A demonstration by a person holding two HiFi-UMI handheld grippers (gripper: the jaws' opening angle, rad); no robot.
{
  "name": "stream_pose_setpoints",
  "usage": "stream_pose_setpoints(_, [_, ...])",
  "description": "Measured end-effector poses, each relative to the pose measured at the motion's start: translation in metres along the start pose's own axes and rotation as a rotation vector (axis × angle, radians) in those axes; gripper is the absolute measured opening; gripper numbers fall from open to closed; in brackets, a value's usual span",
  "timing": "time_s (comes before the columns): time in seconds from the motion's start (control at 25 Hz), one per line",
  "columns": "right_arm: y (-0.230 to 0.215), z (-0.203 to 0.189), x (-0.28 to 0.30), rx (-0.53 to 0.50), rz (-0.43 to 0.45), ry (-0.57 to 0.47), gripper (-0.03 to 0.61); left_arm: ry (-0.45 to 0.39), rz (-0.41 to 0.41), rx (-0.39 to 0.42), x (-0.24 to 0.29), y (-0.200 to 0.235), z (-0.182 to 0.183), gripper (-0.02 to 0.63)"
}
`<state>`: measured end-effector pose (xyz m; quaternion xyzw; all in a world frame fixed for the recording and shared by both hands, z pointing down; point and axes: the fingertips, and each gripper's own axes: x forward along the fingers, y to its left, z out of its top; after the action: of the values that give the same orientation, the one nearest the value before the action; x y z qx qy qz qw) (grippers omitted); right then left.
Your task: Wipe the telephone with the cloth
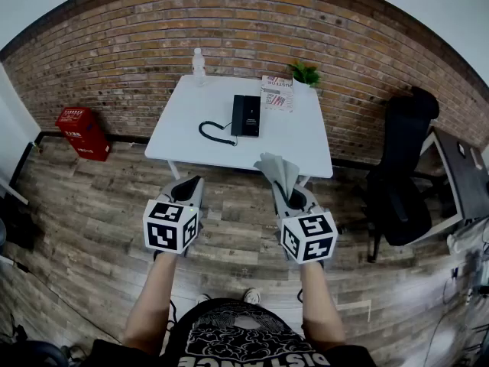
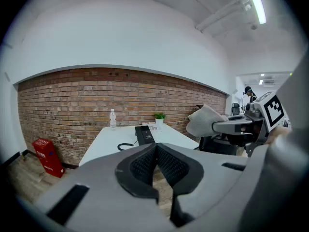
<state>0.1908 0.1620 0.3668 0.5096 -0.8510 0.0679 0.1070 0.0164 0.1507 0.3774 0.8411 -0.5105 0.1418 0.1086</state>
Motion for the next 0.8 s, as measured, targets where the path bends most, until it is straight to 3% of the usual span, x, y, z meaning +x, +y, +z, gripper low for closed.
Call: stream_pose_setpoints(0.8, [-0.062,-0.022,0.010,0.013,0.141,0.029,0.011,0.055,0.079,-0.005,0.052,-0.049,-0.006,0.006])
